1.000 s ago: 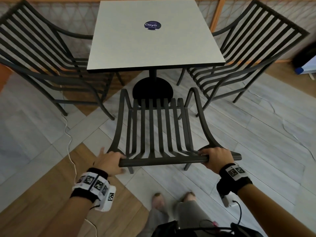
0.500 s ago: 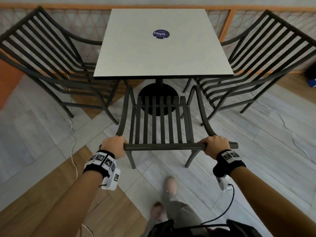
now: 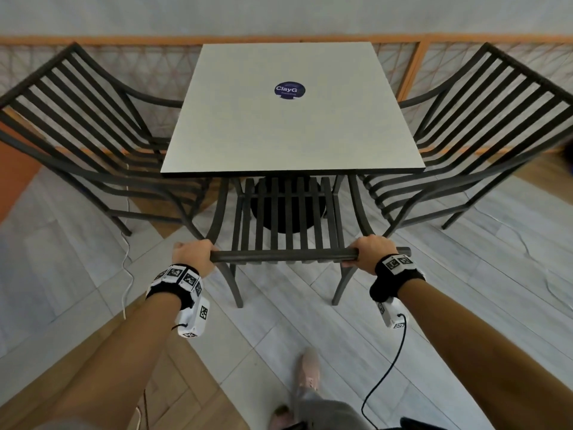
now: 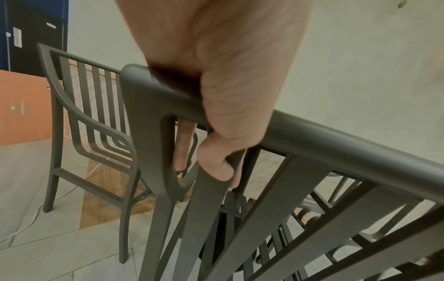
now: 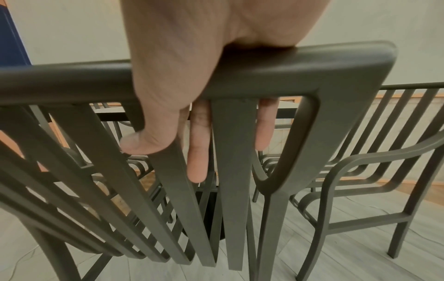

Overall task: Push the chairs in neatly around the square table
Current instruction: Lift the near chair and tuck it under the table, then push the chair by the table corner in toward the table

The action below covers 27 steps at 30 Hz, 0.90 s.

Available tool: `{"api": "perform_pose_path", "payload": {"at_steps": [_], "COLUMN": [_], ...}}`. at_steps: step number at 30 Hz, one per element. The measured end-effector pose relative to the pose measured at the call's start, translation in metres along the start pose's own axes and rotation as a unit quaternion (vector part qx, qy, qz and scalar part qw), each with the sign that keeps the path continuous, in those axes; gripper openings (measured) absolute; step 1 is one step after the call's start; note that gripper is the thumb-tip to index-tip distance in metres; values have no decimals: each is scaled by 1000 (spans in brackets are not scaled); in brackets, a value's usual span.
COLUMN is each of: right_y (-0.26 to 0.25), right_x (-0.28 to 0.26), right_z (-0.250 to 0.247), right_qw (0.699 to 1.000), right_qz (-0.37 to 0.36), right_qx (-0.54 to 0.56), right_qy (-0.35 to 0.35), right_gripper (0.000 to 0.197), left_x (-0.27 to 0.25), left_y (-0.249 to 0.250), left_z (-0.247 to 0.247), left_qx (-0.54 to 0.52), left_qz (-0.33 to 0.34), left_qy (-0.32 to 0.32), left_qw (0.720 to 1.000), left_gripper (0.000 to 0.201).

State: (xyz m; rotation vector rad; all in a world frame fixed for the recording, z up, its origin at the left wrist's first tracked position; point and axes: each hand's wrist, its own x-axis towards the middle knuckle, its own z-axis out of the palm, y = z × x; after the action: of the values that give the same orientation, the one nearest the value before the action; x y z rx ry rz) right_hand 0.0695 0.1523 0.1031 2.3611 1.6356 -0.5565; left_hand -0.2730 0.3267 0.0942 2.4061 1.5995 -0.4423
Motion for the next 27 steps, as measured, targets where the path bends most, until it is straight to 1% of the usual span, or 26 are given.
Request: {"api": "perform_pose_path", "payload": {"at_steps": [4,9,13,16,19,21,22,24,25,27], "right_y": [1,-1,2,-6,-31,-56,-72,-107,-127,-168], "right_x": [16,25,25,25,28,29,30,34,37,48], "right_z": [-9,-12,-8,-15,-36,-56,-68,-93,-105,-127], "right_qw": [1000,1000,999,997,993,988,984,972,964,949], "right_qz": [-16,-25,-31,-54,-99,-141,-166,-219,-247,-294], "right_qx": [-13,-18,16,38,24,13,16,35,51,75], "right_qy": [4,5,-9,-31,-64,-67,-67,-75,-82,-89], "right_gripper": [40,39,23,14,17,24,26,25,23,21], "left_x": [20,29,24,21,16,10,8,5,4,4], "left_y": [1,2,4,0,-10,-24,-35,-63,-78,-112], "left_z": [-6,-12,-13,-15,-15,-13,-13,-12,-13,-16], "left_qx": [-4,0,-1,-29,-98,-130,-146,-182,-186,-171], "left_qz": [-10,-15,-11,15,51,46,40,30,20,-3], "left_qy": [15,21,34,27,44,66,78,90,69,0], "left_qw": [1000,1000,999,999,993,988,985,979,980,985], "left_gripper": [13,14,19,20,16,15,18,32,41,53]}}
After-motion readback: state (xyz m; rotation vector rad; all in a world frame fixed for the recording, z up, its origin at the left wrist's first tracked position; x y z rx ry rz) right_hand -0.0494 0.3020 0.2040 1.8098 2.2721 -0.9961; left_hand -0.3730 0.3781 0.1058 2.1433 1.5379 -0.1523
